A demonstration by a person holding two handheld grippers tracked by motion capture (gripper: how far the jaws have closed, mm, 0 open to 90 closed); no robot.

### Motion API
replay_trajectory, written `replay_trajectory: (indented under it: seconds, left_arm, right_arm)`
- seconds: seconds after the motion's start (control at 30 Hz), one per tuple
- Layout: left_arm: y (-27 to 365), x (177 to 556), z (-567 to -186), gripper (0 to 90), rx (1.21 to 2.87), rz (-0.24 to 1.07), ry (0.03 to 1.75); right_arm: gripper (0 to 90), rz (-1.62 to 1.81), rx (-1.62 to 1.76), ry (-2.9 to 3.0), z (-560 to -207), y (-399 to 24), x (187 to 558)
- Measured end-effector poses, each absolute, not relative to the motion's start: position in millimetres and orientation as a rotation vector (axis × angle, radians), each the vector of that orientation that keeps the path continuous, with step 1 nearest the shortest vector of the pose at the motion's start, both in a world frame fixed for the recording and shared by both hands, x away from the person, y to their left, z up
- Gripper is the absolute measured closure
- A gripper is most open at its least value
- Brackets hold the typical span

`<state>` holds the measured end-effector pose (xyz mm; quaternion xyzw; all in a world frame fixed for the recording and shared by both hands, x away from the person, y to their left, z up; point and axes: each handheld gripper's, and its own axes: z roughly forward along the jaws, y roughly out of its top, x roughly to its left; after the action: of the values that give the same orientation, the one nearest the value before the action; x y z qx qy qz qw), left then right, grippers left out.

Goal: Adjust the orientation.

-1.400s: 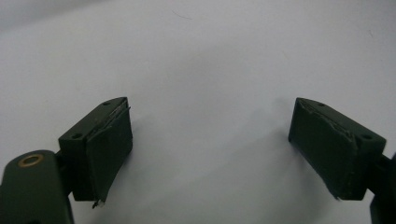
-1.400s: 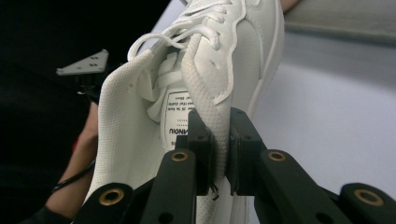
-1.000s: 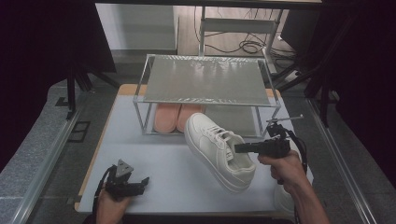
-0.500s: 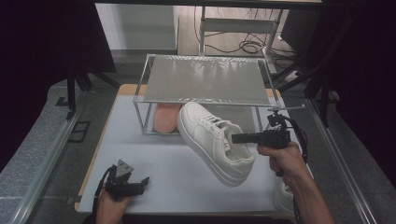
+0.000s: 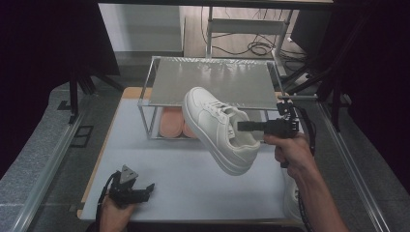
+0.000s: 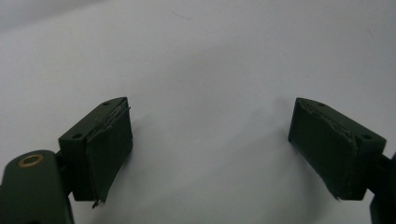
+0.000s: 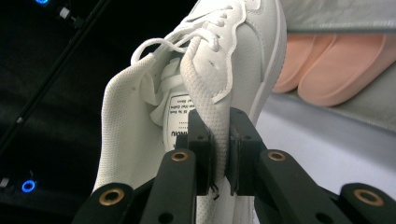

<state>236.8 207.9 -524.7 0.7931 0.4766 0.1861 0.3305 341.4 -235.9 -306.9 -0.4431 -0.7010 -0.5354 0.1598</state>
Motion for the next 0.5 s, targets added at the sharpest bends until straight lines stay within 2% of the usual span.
replay_trajectory:
  seconds: [0.5]
  left_arm:
    - [208.1,236.7,-524.6,13.6,2.078,0.487,1.244]
  right_arm:
    - [82.0,-1.591,-1.402,-1.902,-306.6,-218.5,375.5]
